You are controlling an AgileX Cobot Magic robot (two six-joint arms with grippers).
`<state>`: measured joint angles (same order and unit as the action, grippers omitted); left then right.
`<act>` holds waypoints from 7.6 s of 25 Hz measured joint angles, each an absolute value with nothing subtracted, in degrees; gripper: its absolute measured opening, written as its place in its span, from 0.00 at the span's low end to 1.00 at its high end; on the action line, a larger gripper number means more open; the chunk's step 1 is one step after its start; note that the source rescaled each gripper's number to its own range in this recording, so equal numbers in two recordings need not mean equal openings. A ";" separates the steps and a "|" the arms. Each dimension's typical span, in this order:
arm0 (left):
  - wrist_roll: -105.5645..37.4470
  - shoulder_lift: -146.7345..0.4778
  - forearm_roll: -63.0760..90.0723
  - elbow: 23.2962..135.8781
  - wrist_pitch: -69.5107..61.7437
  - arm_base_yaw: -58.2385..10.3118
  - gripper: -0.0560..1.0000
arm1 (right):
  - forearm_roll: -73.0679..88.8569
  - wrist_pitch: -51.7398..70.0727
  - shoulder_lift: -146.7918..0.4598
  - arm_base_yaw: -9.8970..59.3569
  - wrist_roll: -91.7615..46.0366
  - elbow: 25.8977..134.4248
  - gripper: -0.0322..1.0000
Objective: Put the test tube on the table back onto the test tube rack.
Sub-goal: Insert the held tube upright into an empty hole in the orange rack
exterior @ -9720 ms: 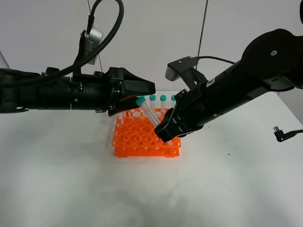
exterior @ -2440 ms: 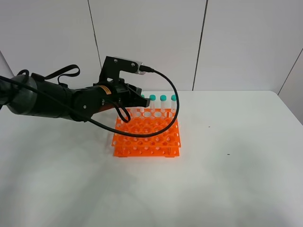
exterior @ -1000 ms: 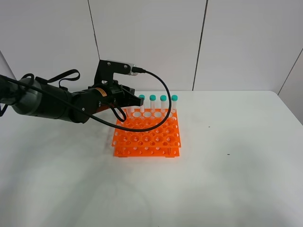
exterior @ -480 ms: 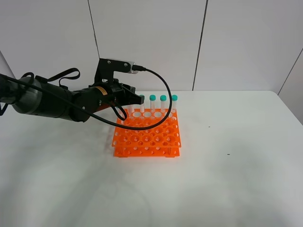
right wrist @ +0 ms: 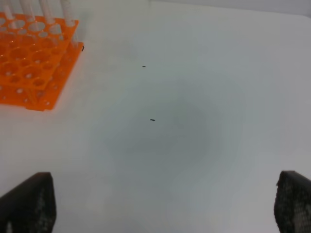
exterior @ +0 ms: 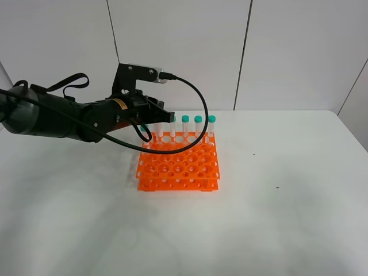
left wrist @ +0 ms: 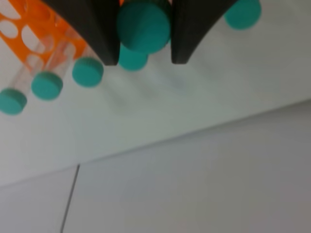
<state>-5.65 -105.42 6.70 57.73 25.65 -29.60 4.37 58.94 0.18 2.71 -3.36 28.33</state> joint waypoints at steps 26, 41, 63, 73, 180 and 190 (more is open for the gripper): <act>-3.56 -108.24 6.21 57.73 27.71 -29.60 0.06 | 4.37 58.94 0.18 2.71 -3.36 28.33 1.00; -3.40 -110.56 6.21 57.73 29.20 -29.60 0.06 | 4.48 58.94 0.18 2.71 -3.31 28.33 1.00; -3.17 -112.54 6.21 57.73 30.13 -29.60 0.06 | 4.55 58.94 0.18 2.71 -3.31 28.33 1.00; -3.13 -112.54 6.21 56.85 30.41 -29.60 0.06 | 4.55 58.94 0.18 2.71 -3.31 28.33 1.00; 0.44 -115.07 2.34 59.03 28.21 -29.60 0.19 | 4.55 58.94 0.18 2.71 -3.20 28.33 1.00; 0.46 -113.96 2.27 59.03 27.19 -29.60 0.55 | 4.55 58.94 0.18 2.71 -3.20 28.33 1.00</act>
